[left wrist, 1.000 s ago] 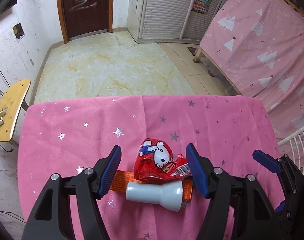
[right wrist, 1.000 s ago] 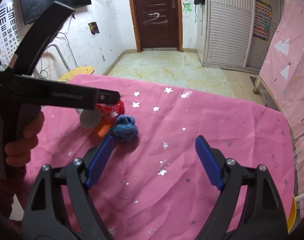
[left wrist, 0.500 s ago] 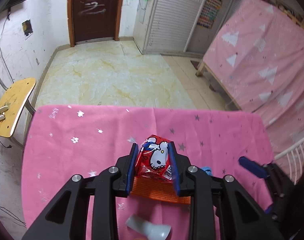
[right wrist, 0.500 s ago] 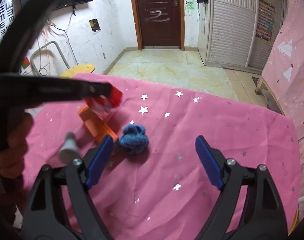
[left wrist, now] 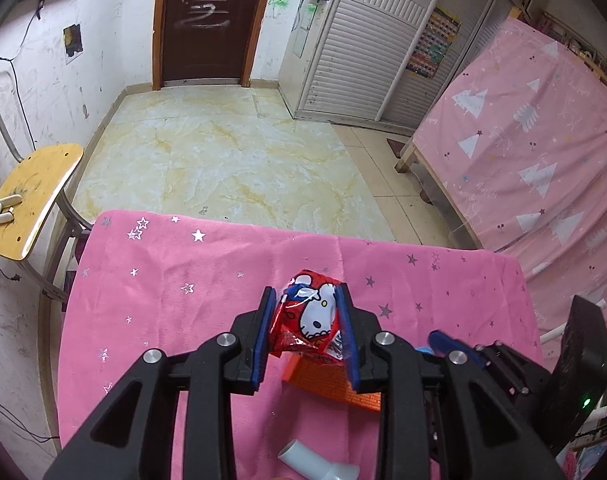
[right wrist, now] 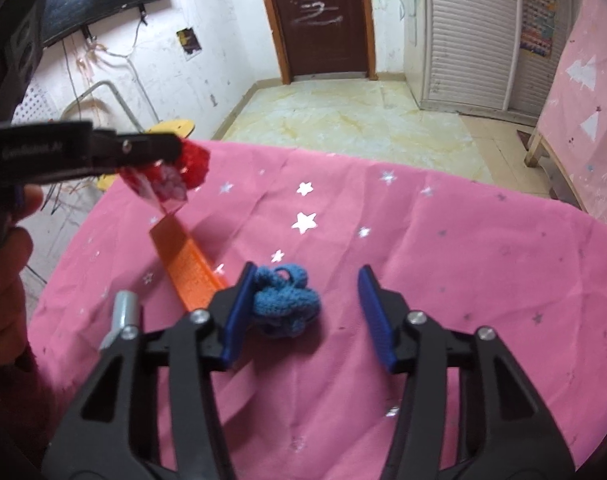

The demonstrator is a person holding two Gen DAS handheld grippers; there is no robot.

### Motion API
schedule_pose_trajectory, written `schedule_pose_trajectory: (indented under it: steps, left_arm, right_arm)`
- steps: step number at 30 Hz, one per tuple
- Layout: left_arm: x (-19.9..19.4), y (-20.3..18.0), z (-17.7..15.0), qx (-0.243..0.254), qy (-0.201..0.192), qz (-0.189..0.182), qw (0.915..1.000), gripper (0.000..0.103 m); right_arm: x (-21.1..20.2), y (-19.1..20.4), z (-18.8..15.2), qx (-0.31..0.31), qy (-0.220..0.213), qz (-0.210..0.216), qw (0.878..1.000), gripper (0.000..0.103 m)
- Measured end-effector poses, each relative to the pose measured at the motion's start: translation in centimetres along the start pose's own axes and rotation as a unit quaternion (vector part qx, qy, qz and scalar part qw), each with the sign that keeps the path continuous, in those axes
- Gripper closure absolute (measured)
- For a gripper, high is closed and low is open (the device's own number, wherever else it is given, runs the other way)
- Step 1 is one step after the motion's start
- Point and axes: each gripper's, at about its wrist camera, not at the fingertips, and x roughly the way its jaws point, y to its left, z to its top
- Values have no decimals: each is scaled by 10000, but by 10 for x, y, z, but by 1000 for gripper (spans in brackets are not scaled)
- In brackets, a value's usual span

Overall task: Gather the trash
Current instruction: 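Grasp the red candy bag with the left tool while the right tool grasps the blue yarn ball, then carry both items over the yellow bin and open both tools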

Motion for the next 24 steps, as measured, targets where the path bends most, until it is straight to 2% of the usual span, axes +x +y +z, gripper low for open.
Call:
schedule_pose_trajectory:
  steps: [1,2,4,15,24]
  left_arm:
    - [0,-2,-2,-5,-5,3,10000,81]
    - [-1,-2,-2,-6,-8,6,10000,81]
    - [-2,-3,-3,-6,-19,21,10000,81]
    - [-22,-23,-13,257,-175,284,9991,81]
    - [-34,-69,-27,654,-210,286,9972,81]
  right_arm:
    - [0,2,0,-22,5,20,10000,72]
    - [-1,4,0,-63,-22,-6,10000,75]
    - [-2,7,-1,-120,-73,-110,9998,75]
    - [-35,-17,-8,245,-432,-37,9988,75]
    - [-76,-44,-25,572,-793,-106,9952,75]
